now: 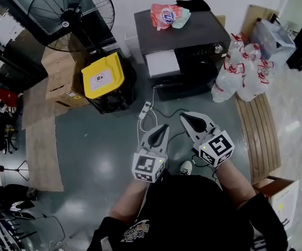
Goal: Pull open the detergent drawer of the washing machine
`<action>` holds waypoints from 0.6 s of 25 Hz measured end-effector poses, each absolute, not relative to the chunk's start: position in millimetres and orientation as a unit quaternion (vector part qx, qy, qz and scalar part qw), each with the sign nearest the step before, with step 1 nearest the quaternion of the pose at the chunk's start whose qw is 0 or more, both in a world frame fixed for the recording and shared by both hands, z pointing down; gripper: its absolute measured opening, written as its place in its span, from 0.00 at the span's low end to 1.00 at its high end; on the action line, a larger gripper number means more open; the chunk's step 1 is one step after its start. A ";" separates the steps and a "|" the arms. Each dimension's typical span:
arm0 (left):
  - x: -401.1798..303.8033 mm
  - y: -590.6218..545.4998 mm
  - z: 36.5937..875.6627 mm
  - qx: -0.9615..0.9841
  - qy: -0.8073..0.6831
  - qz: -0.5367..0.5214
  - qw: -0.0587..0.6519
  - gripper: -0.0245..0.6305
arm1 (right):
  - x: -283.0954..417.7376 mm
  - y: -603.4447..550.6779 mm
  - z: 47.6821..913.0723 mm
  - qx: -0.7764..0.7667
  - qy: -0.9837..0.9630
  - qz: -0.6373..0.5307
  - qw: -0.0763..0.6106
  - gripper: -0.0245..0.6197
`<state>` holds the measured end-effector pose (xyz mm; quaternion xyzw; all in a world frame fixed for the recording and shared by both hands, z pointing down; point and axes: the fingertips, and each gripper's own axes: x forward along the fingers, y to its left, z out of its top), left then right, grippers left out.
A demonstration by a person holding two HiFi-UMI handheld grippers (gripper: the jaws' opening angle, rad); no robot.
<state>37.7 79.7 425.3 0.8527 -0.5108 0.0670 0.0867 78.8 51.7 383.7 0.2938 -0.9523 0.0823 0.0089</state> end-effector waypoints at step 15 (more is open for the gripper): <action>48.4 91.4 422.9 0.855 -0.508 0.066 0.081 0.06 | 91.9 65.9 385.5 0.299 -0.950 0.087 0.004 0.04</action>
